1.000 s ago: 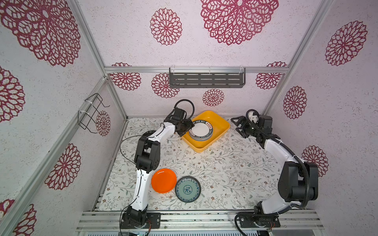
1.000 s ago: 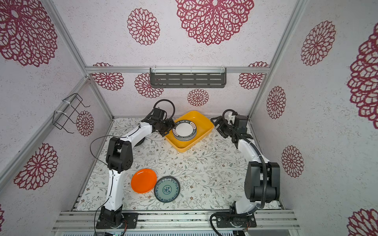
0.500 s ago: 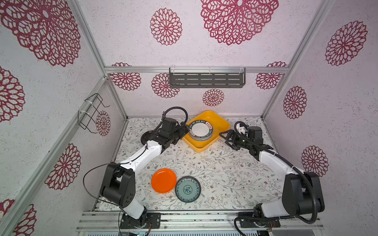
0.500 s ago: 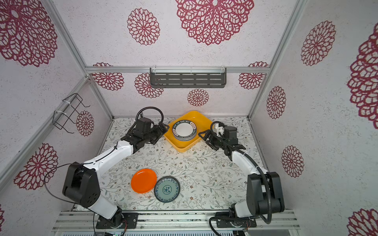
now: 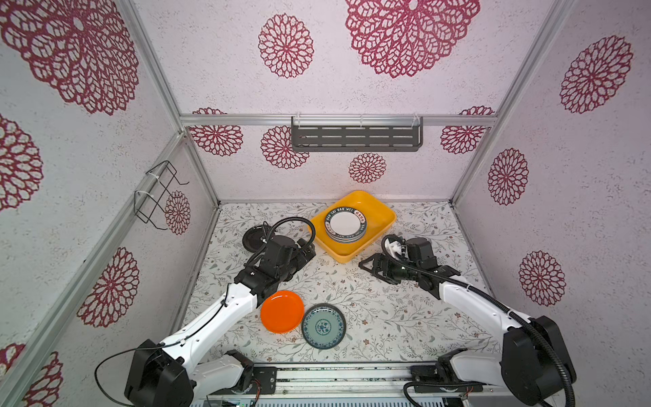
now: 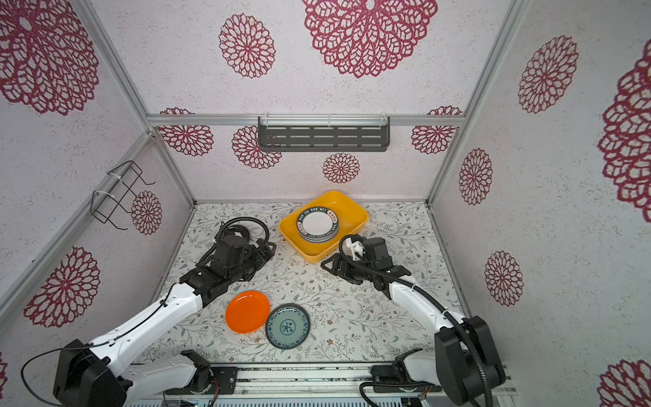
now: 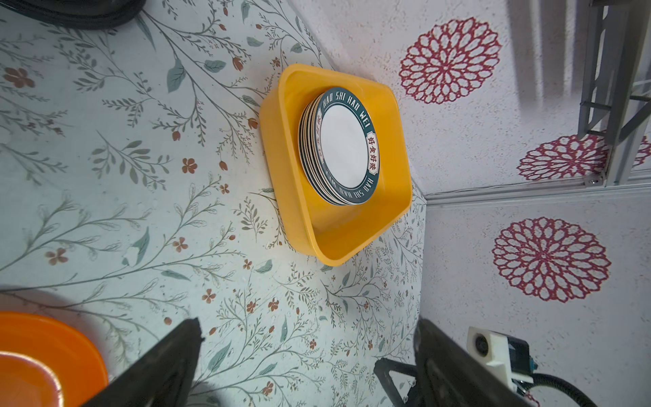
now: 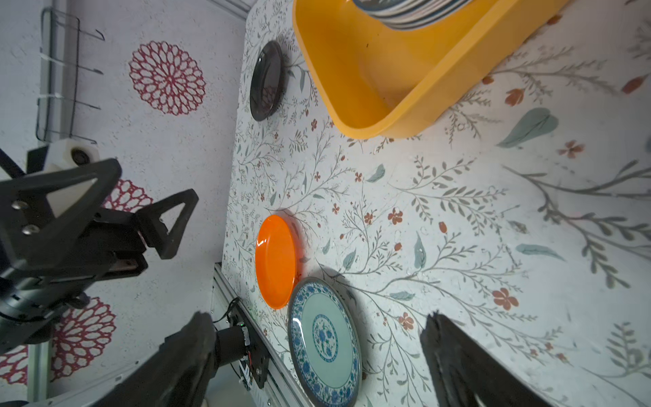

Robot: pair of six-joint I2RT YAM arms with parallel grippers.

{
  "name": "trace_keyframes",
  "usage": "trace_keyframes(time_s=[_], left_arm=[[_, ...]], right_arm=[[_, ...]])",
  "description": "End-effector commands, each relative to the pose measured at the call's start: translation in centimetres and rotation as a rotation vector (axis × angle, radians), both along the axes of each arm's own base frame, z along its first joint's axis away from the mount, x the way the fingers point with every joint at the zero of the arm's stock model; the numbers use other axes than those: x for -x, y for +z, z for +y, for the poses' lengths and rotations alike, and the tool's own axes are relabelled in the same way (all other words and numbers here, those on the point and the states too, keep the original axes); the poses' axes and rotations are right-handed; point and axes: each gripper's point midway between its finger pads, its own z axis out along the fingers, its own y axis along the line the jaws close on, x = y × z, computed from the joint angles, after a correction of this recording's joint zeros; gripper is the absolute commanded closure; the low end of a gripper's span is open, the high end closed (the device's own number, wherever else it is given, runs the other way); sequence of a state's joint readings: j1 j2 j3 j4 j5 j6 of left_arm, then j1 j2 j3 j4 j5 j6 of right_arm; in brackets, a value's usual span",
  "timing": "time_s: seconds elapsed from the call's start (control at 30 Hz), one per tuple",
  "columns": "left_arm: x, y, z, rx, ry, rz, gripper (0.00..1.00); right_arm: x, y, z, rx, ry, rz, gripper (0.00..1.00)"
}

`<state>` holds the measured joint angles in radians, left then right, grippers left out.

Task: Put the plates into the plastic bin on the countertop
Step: 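Open left gripper and move both grippers toward the plates on the table, then grasp the rim of the blue-floral plate with right gripper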

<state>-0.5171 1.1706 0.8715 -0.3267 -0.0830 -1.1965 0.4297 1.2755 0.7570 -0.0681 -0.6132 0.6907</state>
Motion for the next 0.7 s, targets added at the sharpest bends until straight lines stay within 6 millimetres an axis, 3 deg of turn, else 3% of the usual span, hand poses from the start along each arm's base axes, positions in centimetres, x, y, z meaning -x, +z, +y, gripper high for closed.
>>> trace_keyframes(time_s=[0.0, 0.17, 0.3, 0.53, 0.67], left_arm=[[0.9, -1.5, 2.2, -0.03, 0.009, 0.053, 0.03], [2.1, -2.3, 6.6, -0.046, 0.052, 0.1, 0.03], [2.8, -2.0, 9.5, -0.026, 0.084, 0.11, 0.03], [2.8, -2.9, 11.3, 0.012, 0.088, 0.145, 0.03], [2.3, -3.2, 11.4, 0.03, 0.082, 0.138, 0.03]], right_arm=[[2.0, -1.9, 0.6, 0.08, 0.055, -0.015, 0.05], [4.6, -5.8, 2.7, 0.168, 0.113, 0.012, 0.13], [5.1, -8.1, 3.7, 0.241, 0.101, 0.044, 0.18], [6.8, -10.7, 6.9, 0.299, 0.163, 0.063, 0.23], [8.1, -12.1, 8.5, 0.331, 0.219, 0.081, 0.27]])
